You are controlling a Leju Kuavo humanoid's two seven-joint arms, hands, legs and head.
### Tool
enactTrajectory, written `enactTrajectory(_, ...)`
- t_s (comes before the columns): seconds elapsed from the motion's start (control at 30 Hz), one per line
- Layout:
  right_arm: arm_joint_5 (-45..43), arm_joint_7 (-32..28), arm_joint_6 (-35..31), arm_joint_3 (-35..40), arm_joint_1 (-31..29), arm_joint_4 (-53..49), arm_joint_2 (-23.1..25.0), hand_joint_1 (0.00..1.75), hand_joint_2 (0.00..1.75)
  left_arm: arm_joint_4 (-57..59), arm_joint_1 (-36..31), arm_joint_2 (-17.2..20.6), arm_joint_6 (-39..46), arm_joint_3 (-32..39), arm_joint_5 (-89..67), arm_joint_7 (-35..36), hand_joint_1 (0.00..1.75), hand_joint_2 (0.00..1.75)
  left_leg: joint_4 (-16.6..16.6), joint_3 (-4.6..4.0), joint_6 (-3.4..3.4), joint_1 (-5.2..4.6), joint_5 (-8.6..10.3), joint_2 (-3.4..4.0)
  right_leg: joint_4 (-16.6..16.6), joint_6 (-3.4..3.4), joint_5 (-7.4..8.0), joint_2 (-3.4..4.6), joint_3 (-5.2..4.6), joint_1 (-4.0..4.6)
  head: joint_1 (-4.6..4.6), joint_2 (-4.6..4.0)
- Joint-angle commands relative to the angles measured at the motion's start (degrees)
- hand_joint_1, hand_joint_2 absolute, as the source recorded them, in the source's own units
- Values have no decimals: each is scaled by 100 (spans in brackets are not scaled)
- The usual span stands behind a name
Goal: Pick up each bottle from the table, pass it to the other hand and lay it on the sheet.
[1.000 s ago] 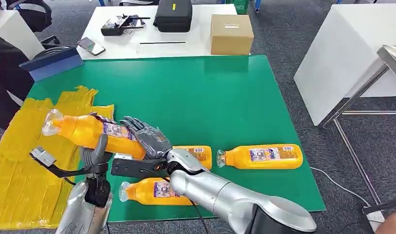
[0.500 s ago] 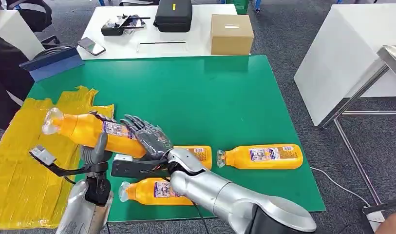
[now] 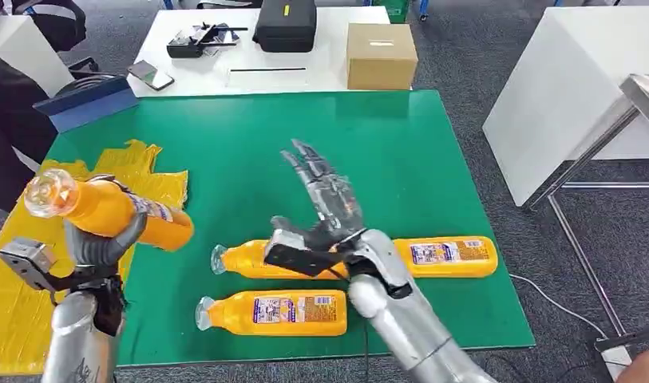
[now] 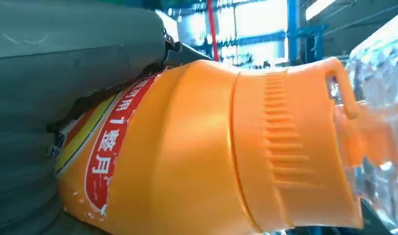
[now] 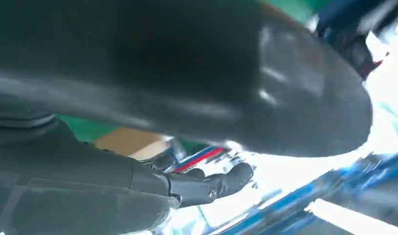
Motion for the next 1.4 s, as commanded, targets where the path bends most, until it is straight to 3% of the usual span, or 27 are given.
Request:
enactTrajectory(0.03,143,-227,208,-1196,1245,-1689,-570,0,0,335,-642,643,2181,206,-3104,263,175,175,2,2,-10,7,5,-28,-5,-5,-4,-39,17,7,0,0)
enactTrajectory(0.1,189,-250,271,-1179,1217,-1636,-503,0,0,778,-890,695,2934,45,-4305,627,175,175,5,-1,-11,5,5,-24,2,-7,-5,-36,10,4,-2,0)
enactTrajectory(0.13,261,-213,344,-1169,1140,-1560,-425,0,0,1212,-1043,802,3544,-194,-5694,1175,175,175,5,-7,-10,5,6,-13,3,-6,-1,-23,0,4,0,0)
enactTrajectory(0.33,387,-144,475,-1223,888,-1409,-217,0,0,3034,-1692,832,4122,-391,-6839,1494,175,175,-2,8,-17,1,17,-17,3,-7,0,-29,9,-4,0,0)
enactTrajectory(0.47,460,-137,661,-1330,760,-1496,-107,0,0,4752,-2463,999,4336,-554,-7343,1756,175,175,3,6,-18,1,18,-11,10,-7,1,-23,8,-5,0,0)
enactTrajectory(1.07,624,-115,834,-1446,1042,-1867,-28,0,0,5942,-2856,1149,4230,-800,-7857,2160,175,175,5,-3,-17,4,12,14,9,1,7,-1,-7,-1,0,0)
enactTrajectory(1.1,633,-110,850,-1458,1067,-1907,-31,0,0,5977,-2866,1168,4182,-829,-7912,2175,59,175,9,-1,-20,3,11,16,13,-1,5,-3,-4,-1,0,0)
enactTrajectory(1.13,634,-109,852,-1467,1085,-1925,-31,0,0,6000,-2863,1183,4145,-853,-7944,2150,0,0,9,-3,-20,7,10,14,11,-1,5,-4,-4,2,0,0)
enactTrajectory(1.4,684,-77,957,-1539,1157,-1988,6,0,0,6024,-2837,1172,4113,-969,-8197,2347,0,0,6,2,-20,4,11,11,8,0,5,-7,2,-1,-2,0)
